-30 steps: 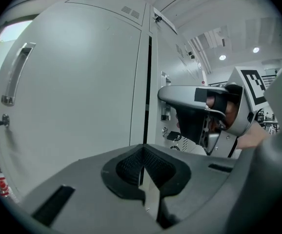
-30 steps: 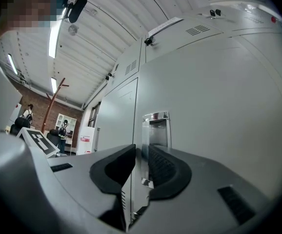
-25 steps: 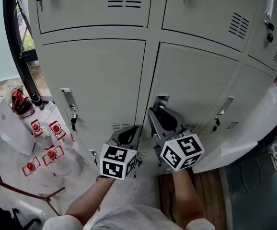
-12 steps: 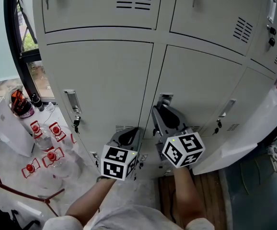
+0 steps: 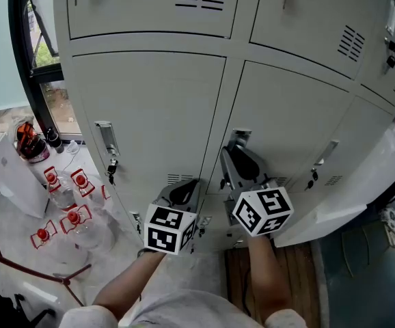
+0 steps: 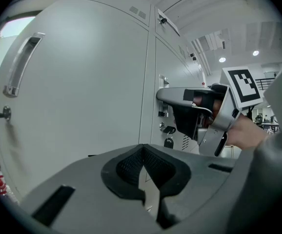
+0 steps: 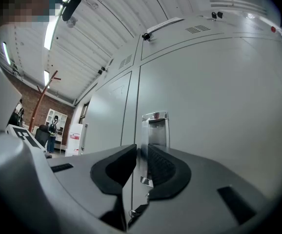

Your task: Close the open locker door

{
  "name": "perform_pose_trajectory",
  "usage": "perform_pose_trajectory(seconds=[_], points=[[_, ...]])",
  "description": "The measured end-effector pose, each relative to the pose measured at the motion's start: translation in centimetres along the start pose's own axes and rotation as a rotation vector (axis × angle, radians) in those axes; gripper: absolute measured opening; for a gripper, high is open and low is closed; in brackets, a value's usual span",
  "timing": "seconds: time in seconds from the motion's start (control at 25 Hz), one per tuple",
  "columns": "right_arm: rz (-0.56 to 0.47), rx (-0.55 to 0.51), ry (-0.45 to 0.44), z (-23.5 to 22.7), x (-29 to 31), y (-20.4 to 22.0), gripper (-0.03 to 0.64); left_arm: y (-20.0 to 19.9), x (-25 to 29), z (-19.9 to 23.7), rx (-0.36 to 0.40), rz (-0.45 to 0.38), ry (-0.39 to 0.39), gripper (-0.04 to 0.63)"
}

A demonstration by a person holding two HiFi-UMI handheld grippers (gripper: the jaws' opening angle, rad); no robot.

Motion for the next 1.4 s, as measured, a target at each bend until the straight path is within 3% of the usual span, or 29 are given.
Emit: perform_pose_trajectory(seconds=[0.8,1.4], points=[[0.007,-0.014,-0.006,-0.1,-2.9,-0.6,0.066,0.1,0.1,-2.3,-0.012,0.002,0.000,0.006],[0.067,0.019,0.007,-1.2,-8.6,-0.4,0.054,0.1,0.1,-7.3,-0.022,0.010,-0.009,0.006]])
Point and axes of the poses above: the fingertips, and each gripper's own axes: x forward along the fingers, z to its left, y out of its underside, the point moved 9 cm from there along -x, backward along the fingers, and after that the axes turned 10 degrees about -z, right-handed, at the moved point
